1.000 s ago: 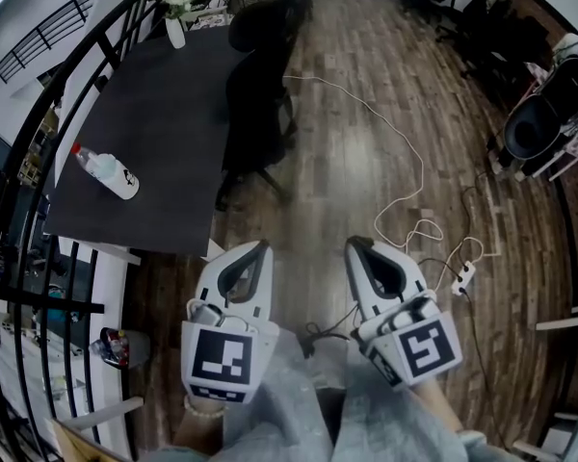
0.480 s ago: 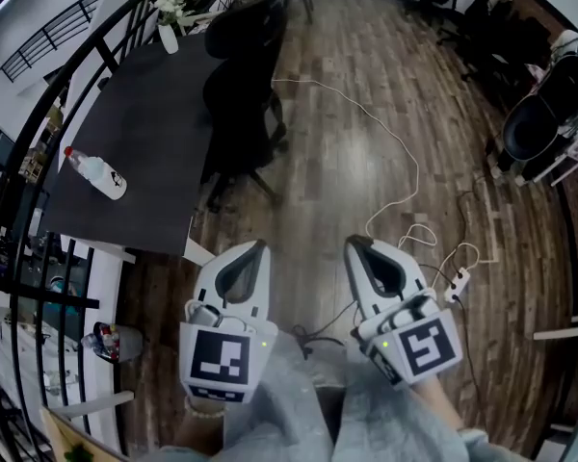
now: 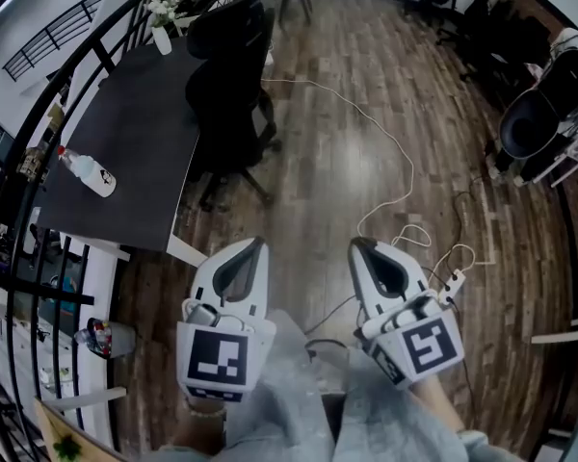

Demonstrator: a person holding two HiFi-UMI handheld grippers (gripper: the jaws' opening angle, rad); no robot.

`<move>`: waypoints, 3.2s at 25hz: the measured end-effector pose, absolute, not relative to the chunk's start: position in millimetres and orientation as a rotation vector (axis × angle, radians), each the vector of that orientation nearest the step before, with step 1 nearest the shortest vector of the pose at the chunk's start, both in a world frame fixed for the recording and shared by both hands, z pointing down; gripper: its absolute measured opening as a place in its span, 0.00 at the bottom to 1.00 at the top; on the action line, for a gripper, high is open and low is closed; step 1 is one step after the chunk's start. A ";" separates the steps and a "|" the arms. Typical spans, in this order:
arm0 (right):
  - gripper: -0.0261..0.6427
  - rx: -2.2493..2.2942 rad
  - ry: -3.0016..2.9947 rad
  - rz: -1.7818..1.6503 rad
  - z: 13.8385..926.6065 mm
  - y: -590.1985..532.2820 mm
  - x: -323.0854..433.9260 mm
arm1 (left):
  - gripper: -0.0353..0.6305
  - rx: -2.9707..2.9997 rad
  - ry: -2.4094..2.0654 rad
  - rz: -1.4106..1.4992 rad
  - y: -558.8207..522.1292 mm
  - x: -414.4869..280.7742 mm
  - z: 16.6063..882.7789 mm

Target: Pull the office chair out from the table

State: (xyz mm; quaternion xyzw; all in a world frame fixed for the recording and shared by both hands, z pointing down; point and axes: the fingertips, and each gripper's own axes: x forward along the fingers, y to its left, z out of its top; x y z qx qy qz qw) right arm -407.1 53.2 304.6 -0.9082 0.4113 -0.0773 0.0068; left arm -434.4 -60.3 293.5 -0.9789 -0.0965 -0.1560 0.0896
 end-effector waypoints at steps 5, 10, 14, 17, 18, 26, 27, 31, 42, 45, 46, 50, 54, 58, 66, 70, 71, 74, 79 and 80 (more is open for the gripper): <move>0.04 -2.848 1.265 -0.233 308.2 61.3 -401.8 | 0.05 -2.912 -0.310 -0.449 -51.9 -422.9 294.9; 0.04 -2.873 1.217 -0.235 312.9 71.7 -388.0 | 0.05 -2.900 -0.368 -0.453 -40.4 -402.8 301.4; 0.04 -2.898 1.172 -0.239 317.0 79.5 -364.1 | 0.05 -2.895 -0.416 -0.457 -34.7 -373.8 307.4; 0.05 -2.926 1.107 -0.266 319.0 93.1 -340.8 | 0.05 -2.885 -0.467 -0.468 -26.7 -348.2 310.3; 0.04 -2.937 1.081 -0.270 318.9 97.8 -330.4 | 0.05 -2.886 -0.483 -0.471 -24.8 -338.3 310.6; 0.05 -2.986 0.946 -0.299 317.4 106.8 -241.8 | 0.05 -2.880 -0.580 -0.482 -26.9 -244.8 311.6; 0.04 -2.991 0.939 -0.300 317.5 105.7 -230.9 | 0.05 -2.878 -0.591 -0.479 -27.3 -232.8 311.8; 0.05 -3.003 0.915 -0.292 314.7 98.9 -187.4 | 0.05 -2.878 -0.620 -0.473 -32.7 -188.1 313.3; 0.05 -3.017 0.902 -0.264 316.6 74.9 -101.9 | 0.05 -2.858 -0.625 -0.437 -61.4 -101.9 318.7; 0.05 -3.022 0.898 -0.257 314.6 69.7 -93.3 | 0.05 -2.870 -0.619 -0.449 -67.6 -96.0 319.4; 0.05 -3.024 0.902 -0.258 314.7 68.3 -92.1 | 0.05 -2.877 -0.612 -0.455 -69.4 -95.7 319.0; 0.05 -3.031 0.934 -0.257 314.7 62.7 -84.8 | 0.05 -2.890 -0.570 -0.435 -80.0 -92.3 315.7; 0.04 -3.030 0.968 -0.240 311.8 53.2 -74.9 | 0.05 -2.908 -0.513 -0.450 -95.6 -90.0 318.7; 0.05 -3.009 0.982 -0.206 306.7 42.7 -61.0 | 0.05 -2.926 -0.455 -0.459 -108.1 -84.6 318.1; 0.04 -2.952 1.112 -0.220 313.3 19.6 -15.8 | 0.05 -2.935 -0.312 -0.485 -131.1 -59.0 324.7; 0.05 -2.912 1.181 -0.186 309.6 12.9 20.9 | 0.05 -2.947 -0.237 -0.494 -135.2 -31.7 326.6; 0.05 -2.905 1.204 -0.182 309.6 12.4 30.8 | 0.05 -2.952 -0.215 -0.493 -135.2 -23.4 325.9; 0.05 -2.879 1.265 -0.195 308.9 15.6 60.7 | 0.05 -2.966 -0.166 -0.486 -129.4 1.4 322.1; 0.05 -2.841 1.368 -0.205 302.7 23.1 115.1 | 0.05 -2.958 -0.073 -0.518 -120.3 39.6 319.2; 0.05 -2.834 1.400 -0.200 302.9 23.4 124.3 | 0.05 -2.969 -0.040 -0.526 -119.1 46.2 318.6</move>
